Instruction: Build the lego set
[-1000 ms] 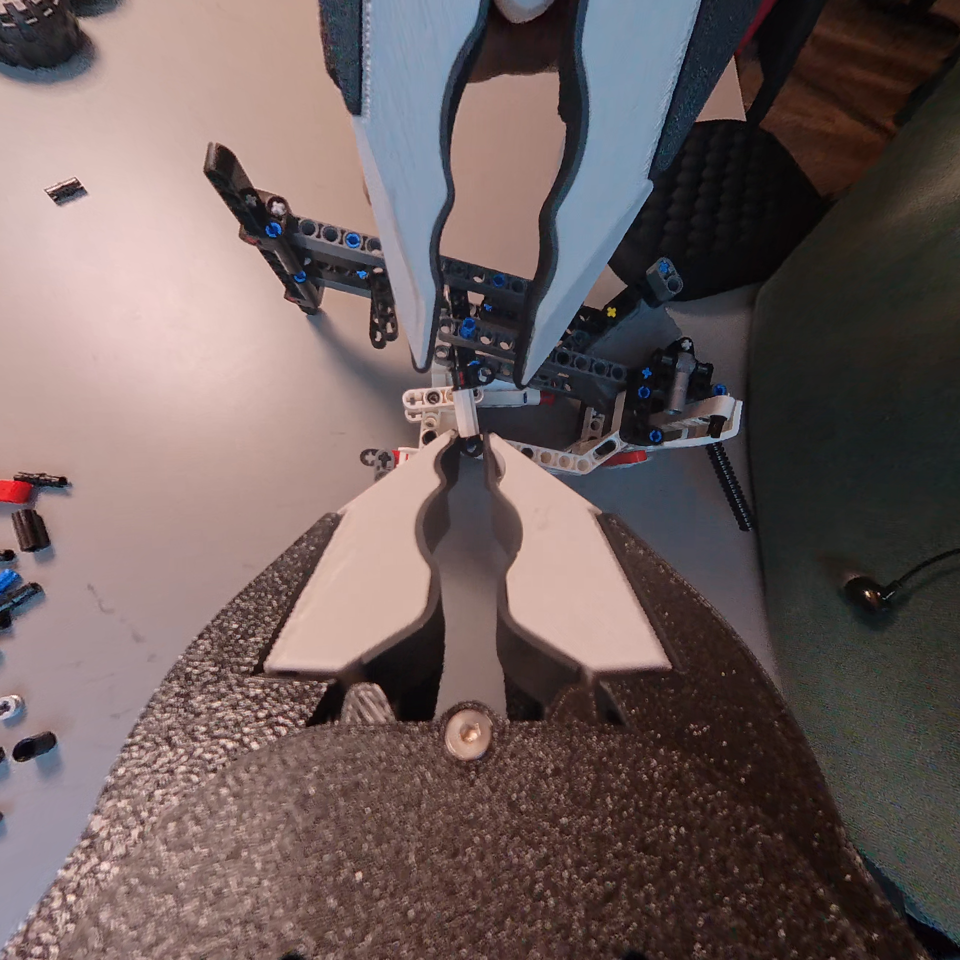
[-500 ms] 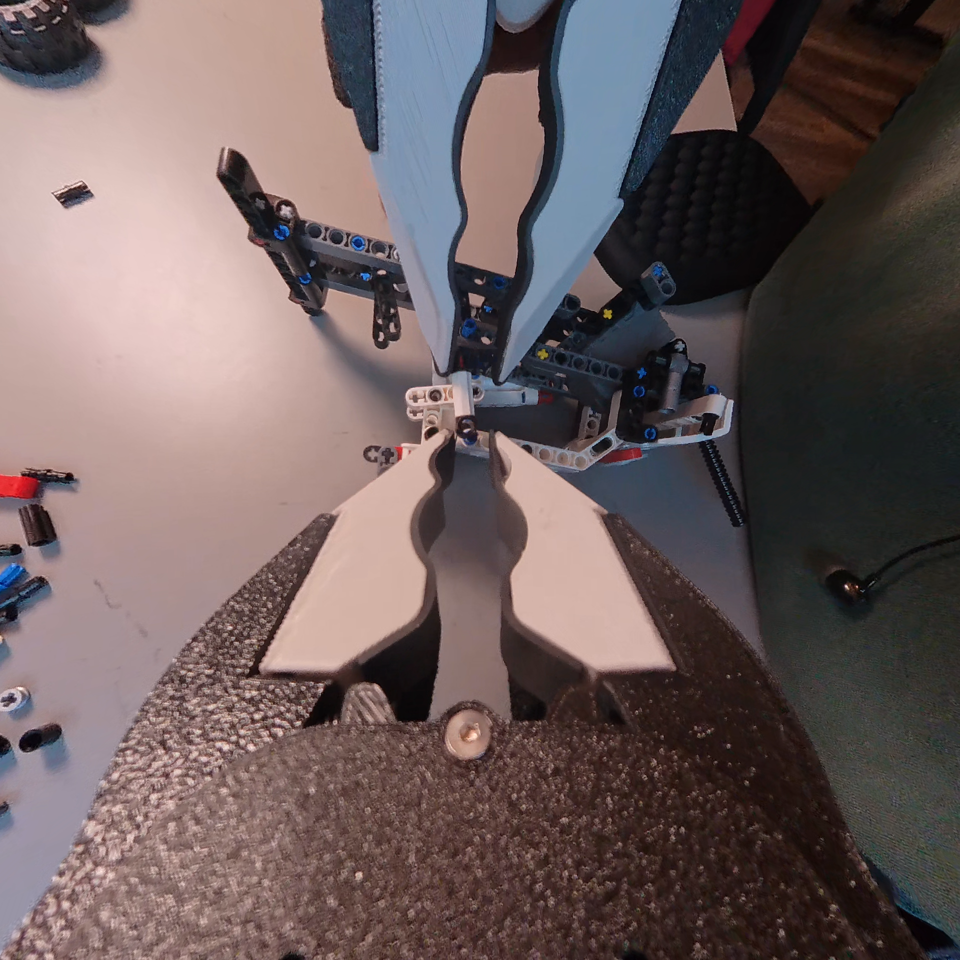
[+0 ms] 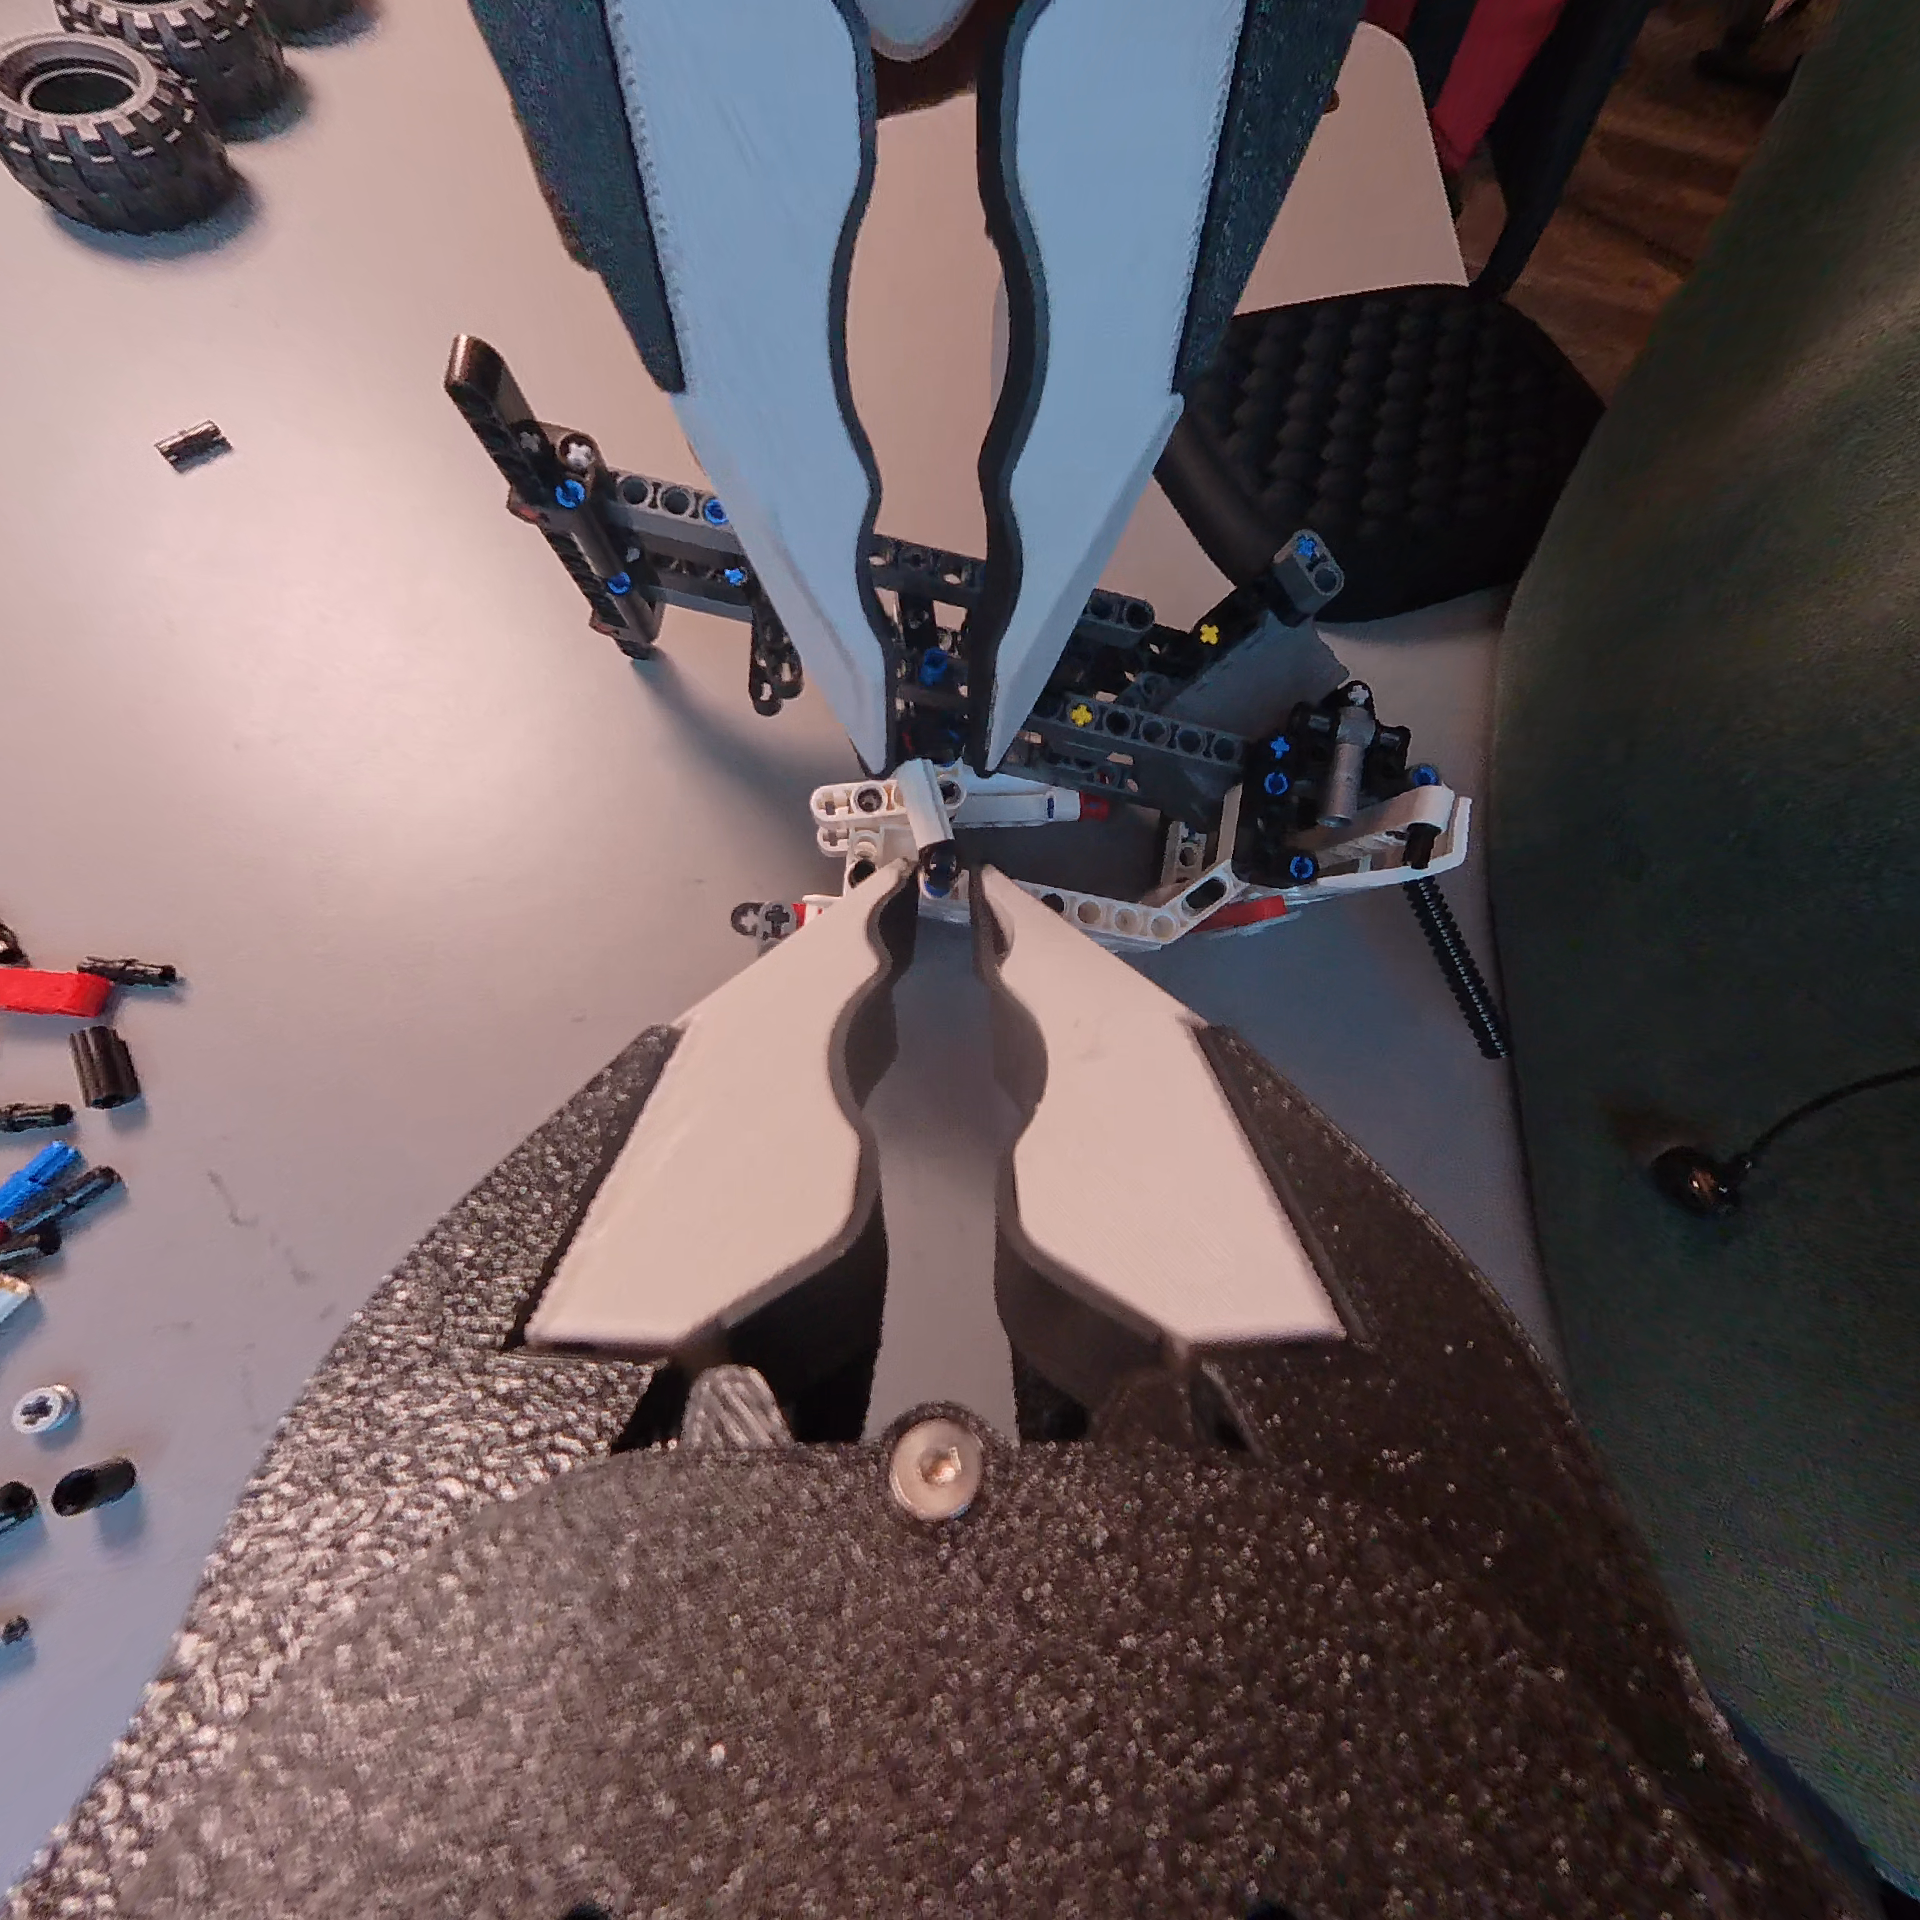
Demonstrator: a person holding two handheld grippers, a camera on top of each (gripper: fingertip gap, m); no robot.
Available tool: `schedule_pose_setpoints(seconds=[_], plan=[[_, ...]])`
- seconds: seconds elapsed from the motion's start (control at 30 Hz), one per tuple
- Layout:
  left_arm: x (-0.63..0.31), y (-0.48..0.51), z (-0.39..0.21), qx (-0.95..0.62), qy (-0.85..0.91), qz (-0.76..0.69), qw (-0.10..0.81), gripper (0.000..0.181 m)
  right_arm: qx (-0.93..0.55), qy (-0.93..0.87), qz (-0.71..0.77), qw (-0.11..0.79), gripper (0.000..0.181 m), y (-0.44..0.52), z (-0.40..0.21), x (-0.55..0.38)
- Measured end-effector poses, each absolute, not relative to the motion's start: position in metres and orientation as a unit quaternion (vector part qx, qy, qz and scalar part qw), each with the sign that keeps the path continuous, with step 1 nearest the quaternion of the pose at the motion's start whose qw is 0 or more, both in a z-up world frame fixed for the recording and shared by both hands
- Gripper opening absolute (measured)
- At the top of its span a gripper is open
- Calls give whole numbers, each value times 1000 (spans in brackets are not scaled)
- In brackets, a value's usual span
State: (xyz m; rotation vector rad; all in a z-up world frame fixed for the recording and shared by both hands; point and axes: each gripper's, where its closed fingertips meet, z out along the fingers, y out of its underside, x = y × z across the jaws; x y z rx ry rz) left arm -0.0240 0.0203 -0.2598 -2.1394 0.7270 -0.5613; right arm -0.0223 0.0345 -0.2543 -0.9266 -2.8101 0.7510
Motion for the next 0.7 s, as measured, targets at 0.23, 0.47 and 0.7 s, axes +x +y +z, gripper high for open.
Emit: schedule_pose_setpoints(seconds=[0.23, 0.47, 0.7], plan=[[-24, 22, -262, -846, 279, -216, 400, 8, -281, -928, 242, 27, 14, 35, -258, -22], [-22, 22, -263, -847, 294, -170, 409, 6, -279, -927, 248, 36, 23, 33, -255, -19], [-22, 21, -263, -845, 299, -162, 413, 6, -291, -922, 252, 36, 14, 35, -255, -19]])
